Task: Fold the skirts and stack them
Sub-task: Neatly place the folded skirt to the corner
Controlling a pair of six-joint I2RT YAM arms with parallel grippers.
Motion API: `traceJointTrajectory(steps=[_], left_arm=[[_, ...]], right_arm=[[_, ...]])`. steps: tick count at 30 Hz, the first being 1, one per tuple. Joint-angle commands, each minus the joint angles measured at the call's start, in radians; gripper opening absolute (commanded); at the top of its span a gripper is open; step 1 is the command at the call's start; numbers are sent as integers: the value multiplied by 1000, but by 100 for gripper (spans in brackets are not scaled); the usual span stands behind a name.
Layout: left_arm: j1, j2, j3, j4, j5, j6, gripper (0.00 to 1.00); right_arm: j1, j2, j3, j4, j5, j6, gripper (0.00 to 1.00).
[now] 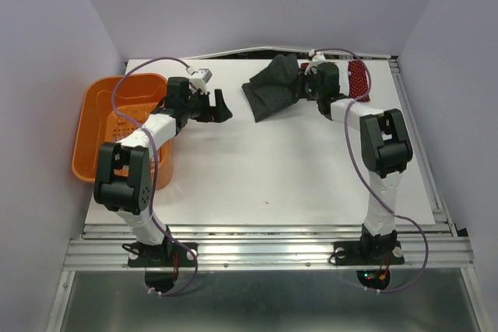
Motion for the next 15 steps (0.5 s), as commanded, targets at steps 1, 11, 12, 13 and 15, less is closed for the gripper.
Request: traceJointTrajectory(steps=[1, 11, 12, 13, 15], left_arm=[[-2, -60, 30, 5, 24, 38, 99], [-2, -70, 15, 6, 26, 44, 99], [-2, -70, 15, 6, 29, 44, 99], [-2, -70, 16, 6, 34, 44, 98], [-2, -67, 19, 5, 35, 43, 99]], right_arm=[[-21, 26, 123, 71, 55, -78, 1], [-99, 38, 236, 61, -35, -158, 1], [-99, 40, 241, 54, -48, -172, 1], [-111, 41, 248, 42, -66, -185, 1], [-120, 46, 268, 17, -77, -219, 1]])
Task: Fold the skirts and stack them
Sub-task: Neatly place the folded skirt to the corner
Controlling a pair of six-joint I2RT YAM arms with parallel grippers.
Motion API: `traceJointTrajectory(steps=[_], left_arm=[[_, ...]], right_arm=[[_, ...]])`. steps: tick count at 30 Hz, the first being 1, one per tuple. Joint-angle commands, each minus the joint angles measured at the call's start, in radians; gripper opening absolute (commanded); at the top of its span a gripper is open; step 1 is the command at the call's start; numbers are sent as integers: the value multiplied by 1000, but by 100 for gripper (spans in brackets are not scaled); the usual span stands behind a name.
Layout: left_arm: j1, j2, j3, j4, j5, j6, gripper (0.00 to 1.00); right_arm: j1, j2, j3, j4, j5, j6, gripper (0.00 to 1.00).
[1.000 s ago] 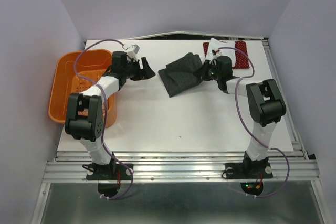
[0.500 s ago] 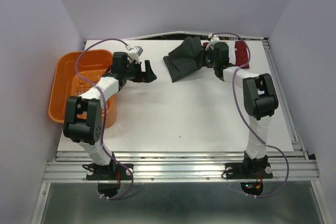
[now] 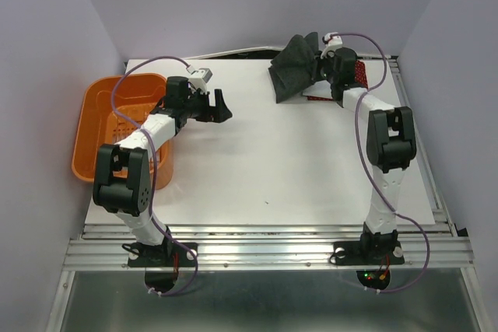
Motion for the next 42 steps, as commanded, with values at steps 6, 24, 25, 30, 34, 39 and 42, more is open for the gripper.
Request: traceJointTrajectory(steps=[6, 24, 25, 30, 34, 39, 42], left_arm=[[-2, -47, 16, 17, 23, 16, 99], [-2, -32, 25, 14, 24, 20, 99], [-2, -29, 25, 14, 26, 19, 99], [-2, -21, 34, 12, 32, 16, 99], [-2, -16, 30, 8, 29, 22, 99], [-2, -6, 30, 5, 27, 25, 99], [-2, 8, 44, -12, 29, 31, 99]], right_arm=[[-78, -9, 107, 14, -68, -68, 1], [-189, -40, 199, -87, -146, 59, 1], [-200, -41, 199, -92, -153, 62, 1], [-243, -31, 179, -105, -162, 99, 1], [-286, -8, 169, -104, -197, 183, 1], [-328, 29, 161, -102, -274, 314, 1], [-354, 51, 130, -90, -295, 393, 1]])
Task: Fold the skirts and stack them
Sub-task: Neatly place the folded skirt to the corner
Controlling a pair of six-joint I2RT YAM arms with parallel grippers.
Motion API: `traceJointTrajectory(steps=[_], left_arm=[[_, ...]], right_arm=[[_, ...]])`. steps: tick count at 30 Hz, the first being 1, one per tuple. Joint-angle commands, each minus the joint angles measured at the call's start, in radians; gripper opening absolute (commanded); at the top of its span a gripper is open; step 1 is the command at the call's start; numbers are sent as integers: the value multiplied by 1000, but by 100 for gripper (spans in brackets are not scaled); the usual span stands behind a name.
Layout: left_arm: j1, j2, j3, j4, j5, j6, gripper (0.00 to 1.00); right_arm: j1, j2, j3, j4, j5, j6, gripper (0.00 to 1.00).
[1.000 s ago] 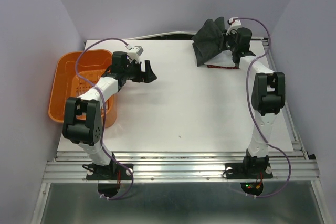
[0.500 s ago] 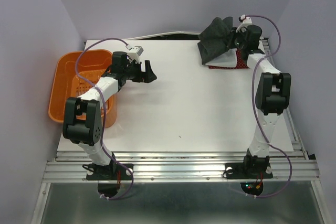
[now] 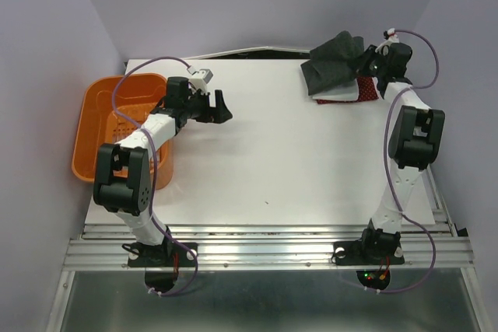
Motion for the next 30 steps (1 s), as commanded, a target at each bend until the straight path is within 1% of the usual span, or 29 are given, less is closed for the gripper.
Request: traceJointTrajectory(steps=[1, 3, 5, 8, 10, 12, 13, 14, 15, 16, 18, 19, 21, 22, 24, 26, 30], left_arm=[[-2, 9, 45, -10, 20, 25, 99], [-2, 11, 50, -12, 20, 26, 99], [-2, 11, 54, -16, 26, 28, 99], [-2, 17, 64, -27, 32, 33, 99], [-2, 17, 68, -33, 31, 34, 99], [-2, 17, 73, -45, 31, 42, 99], [-2, 15, 74, -47, 28, 43, 99], [-2, 12, 76, -56, 25, 45, 99], [-2, 11, 80, -59, 23, 51, 99], [-2, 7, 80, -58, 20, 53, 99], [-2, -2, 82, -58, 15, 56, 98], [-2, -6, 84, -59, 14, 60, 99], [-2, -19, 88, -88, 9, 66, 99], [-2, -25, 90, -90, 5, 68, 99], [-2, -46, 93, -95, -14, 79, 99], [-2, -69, 93, -98, -41, 91, 99], [-2, -118, 94, -102, -83, 115, 99]], right_arm=[[-53, 23, -20, 88, -60, 142, 1], [-67, 27, -56, 135, -71, 199, 1], [-79, 29, -106, 163, -74, 210, 1], [-90, 55, -113, 177, -86, 210, 6], [-90, 69, -108, 180, -94, 199, 17], [-99, 86, -97, 180, -88, 187, 25], [-99, 87, -96, 177, -83, 185, 35], [-99, 90, -91, 174, -71, 175, 42], [-99, 90, -87, 165, -67, 167, 47], [-99, 89, -79, 154, -57, 156, 55], [-99, 80, -59, 113, -28, 121, 64], [-99, 75, -54, 102, -13, 110, 70], [-99, 54, -45, 73, 27, 75, 76], [-99, 44, -42, 65, 42, 61, 87], [-99, 29, -33, 30, 96, 15, 91], [-99, 3, -22, 13, 171, -35, 99], [-99, -32, -2, -16, 214, -132, 100]])
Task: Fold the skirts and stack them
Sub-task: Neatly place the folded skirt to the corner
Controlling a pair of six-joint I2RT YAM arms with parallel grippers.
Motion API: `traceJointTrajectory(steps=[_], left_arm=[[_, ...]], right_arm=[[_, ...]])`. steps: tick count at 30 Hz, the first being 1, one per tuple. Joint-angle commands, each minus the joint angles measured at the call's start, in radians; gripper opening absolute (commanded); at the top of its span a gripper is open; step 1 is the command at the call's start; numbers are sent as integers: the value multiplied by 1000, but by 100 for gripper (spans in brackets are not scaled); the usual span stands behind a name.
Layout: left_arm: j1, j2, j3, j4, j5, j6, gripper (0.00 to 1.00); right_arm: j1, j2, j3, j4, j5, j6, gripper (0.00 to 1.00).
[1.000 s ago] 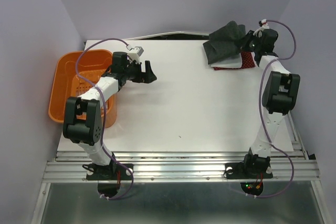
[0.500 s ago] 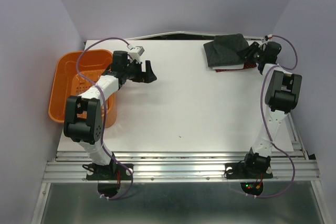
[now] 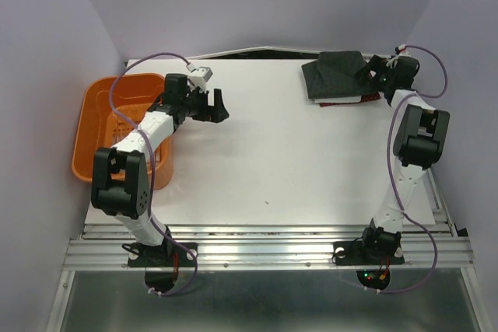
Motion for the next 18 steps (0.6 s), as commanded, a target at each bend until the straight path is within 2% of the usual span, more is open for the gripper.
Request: traceJointTrajectory(steps=[1, 6, 9, 12, 13, 16, 18], left_arm=[[-2, -118, 47, 7, -61, 62, 99], [-2, -177, 34, 13, -92, 107, 98], [-2, -191, 27, 25, -98, 119, 99], [-2, -185, 27, 33, -101, 121, 99], [-2, -181, 30, 36, -101, 121, 99], [-2, -158, 40, 39, -98, 118, 99], [-2, -144, 47, 39, -97, 113, 99]], right_arm=[[-7, -115, 71, -18, 83, -142, 100], [-7, -189, 25, 32, -70, -201, 100], [2, -209, 32, 33, -156, -219, 95], [45, -203, 52, 29, -155, -249, 79], [58, -195, 63, 28, -147, -256, 64], [108, -128, 132, 10, -122, -248, 42], [126, -79, 185, -17, -93, -222, 37]])
